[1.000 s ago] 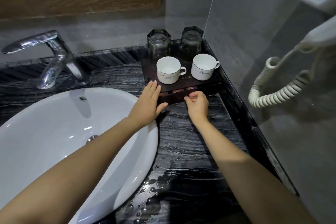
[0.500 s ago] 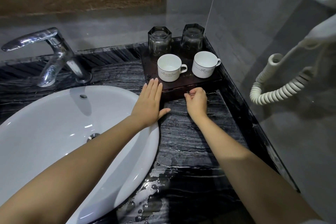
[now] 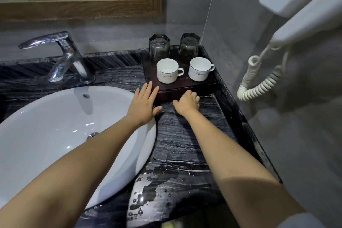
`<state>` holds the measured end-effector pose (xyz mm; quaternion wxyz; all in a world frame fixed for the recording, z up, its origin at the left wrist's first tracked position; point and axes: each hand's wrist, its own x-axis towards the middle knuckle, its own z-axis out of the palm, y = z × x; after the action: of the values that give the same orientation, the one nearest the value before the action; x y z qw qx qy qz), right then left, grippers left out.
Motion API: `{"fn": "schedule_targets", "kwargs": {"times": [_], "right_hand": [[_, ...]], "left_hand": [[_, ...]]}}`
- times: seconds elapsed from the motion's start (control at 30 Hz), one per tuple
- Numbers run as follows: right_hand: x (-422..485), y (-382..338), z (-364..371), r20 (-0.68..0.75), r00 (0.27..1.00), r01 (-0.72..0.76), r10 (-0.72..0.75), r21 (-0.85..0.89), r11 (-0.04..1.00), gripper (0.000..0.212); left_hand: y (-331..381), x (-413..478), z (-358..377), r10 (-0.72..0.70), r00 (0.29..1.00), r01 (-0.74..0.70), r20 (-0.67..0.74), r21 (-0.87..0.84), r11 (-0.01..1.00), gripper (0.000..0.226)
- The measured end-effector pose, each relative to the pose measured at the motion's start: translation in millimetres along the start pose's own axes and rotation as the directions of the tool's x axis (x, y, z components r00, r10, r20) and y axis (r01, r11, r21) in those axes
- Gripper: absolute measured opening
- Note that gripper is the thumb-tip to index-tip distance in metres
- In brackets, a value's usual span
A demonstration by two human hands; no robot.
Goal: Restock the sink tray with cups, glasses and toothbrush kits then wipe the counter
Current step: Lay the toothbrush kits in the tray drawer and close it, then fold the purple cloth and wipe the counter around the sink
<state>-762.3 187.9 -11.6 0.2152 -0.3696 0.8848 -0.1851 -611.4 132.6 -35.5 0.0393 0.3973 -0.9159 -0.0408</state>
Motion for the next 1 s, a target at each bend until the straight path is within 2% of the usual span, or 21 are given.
{"fn": "schedule_targets", "kwargs": {"times": [0.1, 0.17, 0.3, 0.4, 0.53, 0.63, 0.83, 0.9, 1.0], "right_hand": [[-18, -8, 4, -0.048, 0.998, 0.035, -0.036, -0.034, 0.999, 0.060], [-34, -14, 8, -0.023, 0.996, 0.082, -0.083, -0.072, 0.994, 0.061], [-64, -36, 11, 0.226, 0.962, 0.194, -0.150, -0.187, 0.963, 0.064], [-86, -64, 5, 0.443, 0.869, 0.379, -0.218, -0.315, 0.870, 0.066], [-124, -111, 3, 0.647, 0.705, 0.627, -0.290, -0.377, 0.682, 0.056], [-159, -144, 16, 0.697, 0.659, 0.667, -0.283, -0.367, 0.648, 0.055], [-242, -202, 64, 0.746, 0.580, 0.732, -0.328, -0.300, 0.612, 0.046], [-272, -218, 84, 0.752, 0.549, 0.755, -0.365, -0.260, 0.602, 0.045], [-314, -233, 113, 0.754, 0.466, 0.803, -0.463, -0.140, 0.580, 0.038]], "left_hand": [[-14, -25, -7, -0.035, 0.999, 0.035, 0.015, 0.027, 0.999, 0.068], [-25, -43, -15, -0.079, 0.995, 0.076, 0.066, 0.041, 0.996, 0.067], [-52, -81, -38, -0.157, 0.950, 0.165, 0.272, -0.006, 0.986, 0.067], [-77, -118, -63, -0.185, 0.920, 0.256, 0.344, -0.171, 0.952, 0.064], [-113, -180, -101, -0.257, 0.913, 0.349, 0.319, -0.278, 0.895, 0.047], [-140, -235, -123, -0.285, 0.902, 0.387, 0.323, -0.317, 0.866, 0.040], [-191, -342, -148, -0.329, 0.855, 0.451, 0.402, -0.260, 0.854, 0.037], [-207, -377, -149, -0.354, 0.838, 0.480, 0.416, -0.252, 0.840, 0.037], [-228, -420, -139, -0.384, 0.835, 0.499, 0.394, -0.247, 0.831, 0.034]]}}
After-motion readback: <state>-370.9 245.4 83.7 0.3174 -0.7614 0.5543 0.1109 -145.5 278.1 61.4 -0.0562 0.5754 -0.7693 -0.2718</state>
